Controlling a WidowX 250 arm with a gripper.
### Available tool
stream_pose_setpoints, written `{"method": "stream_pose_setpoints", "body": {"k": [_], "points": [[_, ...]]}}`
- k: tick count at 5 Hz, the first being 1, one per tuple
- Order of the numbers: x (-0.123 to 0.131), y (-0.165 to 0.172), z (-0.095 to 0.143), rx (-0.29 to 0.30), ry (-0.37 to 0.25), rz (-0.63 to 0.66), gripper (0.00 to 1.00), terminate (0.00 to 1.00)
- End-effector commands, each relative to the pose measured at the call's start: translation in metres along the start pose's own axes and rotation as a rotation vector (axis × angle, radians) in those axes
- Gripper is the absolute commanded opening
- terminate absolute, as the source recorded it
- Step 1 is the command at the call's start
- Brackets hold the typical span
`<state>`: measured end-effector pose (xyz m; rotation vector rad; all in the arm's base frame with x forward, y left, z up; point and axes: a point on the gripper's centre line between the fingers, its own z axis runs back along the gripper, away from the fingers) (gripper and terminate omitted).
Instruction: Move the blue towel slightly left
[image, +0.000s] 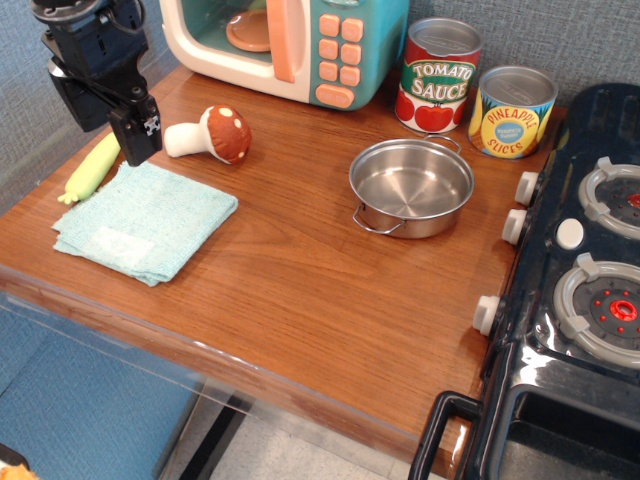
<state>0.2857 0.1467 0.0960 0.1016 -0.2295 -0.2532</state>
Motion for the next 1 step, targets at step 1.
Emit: {"method": "stream_pose_setpoints", "body": {"k": [1], "points": [[-0.002,0.0073,0.0226,0.049,-0.054,-0.001,1.0,1.0]]}}
